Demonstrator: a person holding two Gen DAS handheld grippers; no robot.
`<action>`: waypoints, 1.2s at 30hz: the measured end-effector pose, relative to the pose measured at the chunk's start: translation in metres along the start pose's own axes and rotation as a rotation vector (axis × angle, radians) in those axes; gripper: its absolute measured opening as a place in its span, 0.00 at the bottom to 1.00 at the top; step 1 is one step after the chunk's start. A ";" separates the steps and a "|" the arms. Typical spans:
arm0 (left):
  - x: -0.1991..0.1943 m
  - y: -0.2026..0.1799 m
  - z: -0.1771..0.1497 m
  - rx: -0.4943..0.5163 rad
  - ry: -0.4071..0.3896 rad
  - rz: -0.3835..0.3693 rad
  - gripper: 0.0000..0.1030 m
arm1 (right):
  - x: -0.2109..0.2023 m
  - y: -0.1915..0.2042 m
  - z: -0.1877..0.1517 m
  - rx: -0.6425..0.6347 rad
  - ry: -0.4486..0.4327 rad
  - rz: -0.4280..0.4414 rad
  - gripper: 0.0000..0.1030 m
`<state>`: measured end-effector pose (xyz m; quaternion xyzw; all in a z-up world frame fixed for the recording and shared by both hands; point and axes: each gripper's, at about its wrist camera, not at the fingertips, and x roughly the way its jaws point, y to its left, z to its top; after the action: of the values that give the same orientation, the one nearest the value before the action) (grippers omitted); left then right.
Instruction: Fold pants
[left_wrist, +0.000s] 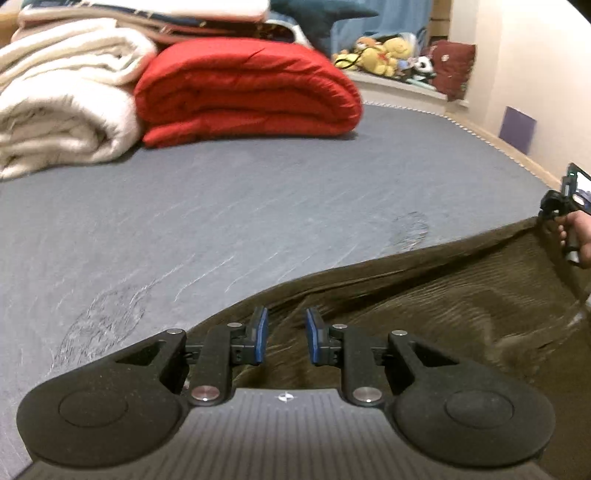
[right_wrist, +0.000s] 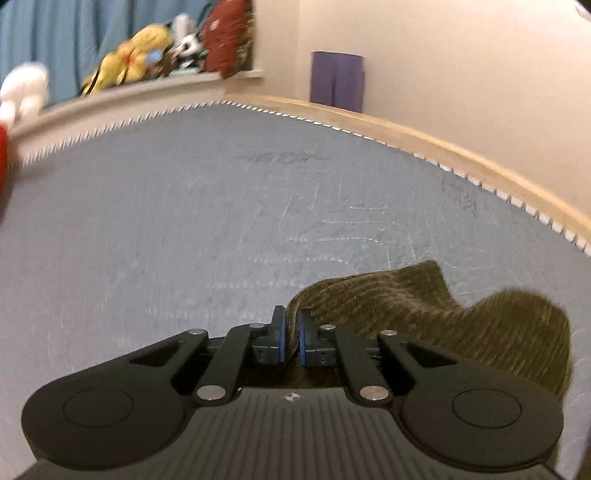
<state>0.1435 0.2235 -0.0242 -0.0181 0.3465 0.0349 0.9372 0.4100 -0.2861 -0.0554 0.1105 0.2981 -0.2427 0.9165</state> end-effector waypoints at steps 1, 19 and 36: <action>0.006 0.004 -0.004 -0.003 0.012 0.005 0.24 | 0.007 -0.003 0.001 0.028 0.034 0.027 0.08; 0.056 0.064 -0.019 -0.151 0.073 0.238 0.02 | -0.058 -0.152 -0.018 -0.128 -0.091 0.048 0.49; -0.012 0.020 0.002 -0.093 -0.009 0.237 0.16 | -0.029 -0.287 -0.054 0.282 0.032 0.143 0.63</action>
<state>0.1339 0.2430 -0.0150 -0.0202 0.3400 0.1614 0.9262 0.2167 -0.5022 -0.0977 0.2631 0.2667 -0.2144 0.9020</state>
